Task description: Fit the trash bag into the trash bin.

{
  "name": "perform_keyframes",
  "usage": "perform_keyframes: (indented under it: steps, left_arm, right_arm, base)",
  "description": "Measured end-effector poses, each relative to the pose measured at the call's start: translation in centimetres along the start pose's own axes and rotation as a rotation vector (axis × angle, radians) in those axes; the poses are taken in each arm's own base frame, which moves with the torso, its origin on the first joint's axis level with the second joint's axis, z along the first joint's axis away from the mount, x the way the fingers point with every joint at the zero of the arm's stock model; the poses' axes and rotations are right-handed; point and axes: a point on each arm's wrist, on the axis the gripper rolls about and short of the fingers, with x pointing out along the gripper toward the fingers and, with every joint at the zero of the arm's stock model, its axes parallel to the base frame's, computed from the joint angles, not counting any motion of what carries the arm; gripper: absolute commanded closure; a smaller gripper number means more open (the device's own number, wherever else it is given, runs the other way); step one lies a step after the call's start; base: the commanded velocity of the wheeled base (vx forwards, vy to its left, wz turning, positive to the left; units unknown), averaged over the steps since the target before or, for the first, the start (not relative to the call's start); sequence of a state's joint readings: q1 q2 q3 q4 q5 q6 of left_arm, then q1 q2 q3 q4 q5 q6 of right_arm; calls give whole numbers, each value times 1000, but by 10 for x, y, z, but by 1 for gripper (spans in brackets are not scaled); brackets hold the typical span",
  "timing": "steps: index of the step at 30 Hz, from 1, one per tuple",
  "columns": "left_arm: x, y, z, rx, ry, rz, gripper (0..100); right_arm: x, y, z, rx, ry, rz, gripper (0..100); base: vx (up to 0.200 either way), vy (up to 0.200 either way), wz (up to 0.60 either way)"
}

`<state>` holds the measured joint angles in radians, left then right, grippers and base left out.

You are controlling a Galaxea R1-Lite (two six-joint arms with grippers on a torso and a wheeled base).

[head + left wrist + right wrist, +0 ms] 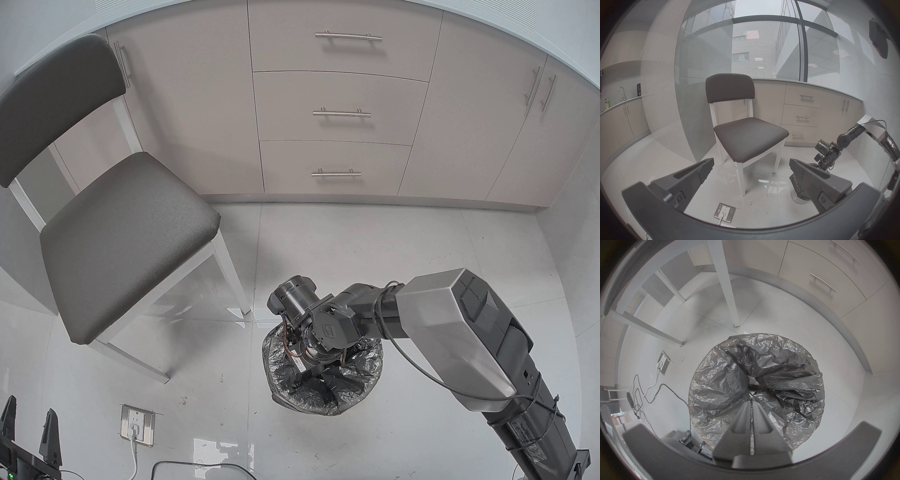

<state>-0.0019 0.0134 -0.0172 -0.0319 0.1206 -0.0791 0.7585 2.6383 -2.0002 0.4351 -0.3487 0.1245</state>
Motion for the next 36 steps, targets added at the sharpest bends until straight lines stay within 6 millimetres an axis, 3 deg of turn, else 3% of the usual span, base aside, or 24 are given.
perform_keyframes:
  steps: [11,16,22,30,36]
  left_arm:
    - [0,1,1,27,-11,42,0]
    - [0,1,1,84,-6,52,0]
    - [0,-2,1,104,-4,-66,0]
    - [0,-2,0,78,7,-100,0]
    - [0,-2,-2,82,29,-117,0]
  right_arm:
    - [-6,-2,3,-5,-11,-31,100]
    - [-20,-7,10,-3,-38,-29,100]
    - [-40,-15,20,-14,-76,-29,100]
    - [-79,-32,33,-35,-121,-49,100]
    - [-146,-58,47,-53,-214,-57,100]
  base:
    - [0,0,0]
    - [0,0,0]
    - [0,0,0]
    - [0,0,0]
    - [0,0,0]
